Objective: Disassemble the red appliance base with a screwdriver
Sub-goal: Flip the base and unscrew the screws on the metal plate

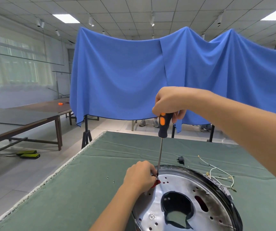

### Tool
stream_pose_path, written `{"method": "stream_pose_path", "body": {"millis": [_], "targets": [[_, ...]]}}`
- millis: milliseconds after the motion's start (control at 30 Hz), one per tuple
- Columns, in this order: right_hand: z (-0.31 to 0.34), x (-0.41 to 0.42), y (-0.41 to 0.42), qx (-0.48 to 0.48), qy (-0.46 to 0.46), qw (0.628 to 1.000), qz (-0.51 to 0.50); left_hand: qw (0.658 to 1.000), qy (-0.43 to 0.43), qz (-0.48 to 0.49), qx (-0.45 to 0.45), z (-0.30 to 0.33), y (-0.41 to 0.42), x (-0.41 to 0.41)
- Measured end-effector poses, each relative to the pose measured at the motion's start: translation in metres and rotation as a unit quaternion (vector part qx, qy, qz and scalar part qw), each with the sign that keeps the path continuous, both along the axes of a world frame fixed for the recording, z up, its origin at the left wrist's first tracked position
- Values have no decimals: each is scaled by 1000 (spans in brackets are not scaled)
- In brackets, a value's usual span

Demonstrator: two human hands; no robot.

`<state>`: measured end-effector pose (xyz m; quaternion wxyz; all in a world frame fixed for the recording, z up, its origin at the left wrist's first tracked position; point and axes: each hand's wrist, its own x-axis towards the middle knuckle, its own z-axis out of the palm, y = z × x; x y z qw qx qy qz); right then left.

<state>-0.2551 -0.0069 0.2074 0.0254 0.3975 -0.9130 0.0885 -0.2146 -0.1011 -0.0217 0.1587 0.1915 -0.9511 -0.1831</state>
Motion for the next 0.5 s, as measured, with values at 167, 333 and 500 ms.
{"method": "stream_pose_path", "body": {"millis": [167, 333, 500], "targets": [[-11, 0, 4, -11, 158, 986, -41, 1000, 2, 4, -1, 1, -1, 0], [-2, -5, 7, -1, 49, 999, -2, 1000, 5, 3, -4, 1, 0, 1], [-12, -5, 13, 5, 165, 986, -26, 1000, 5, 4, -14, 0, -1, 1]]}}
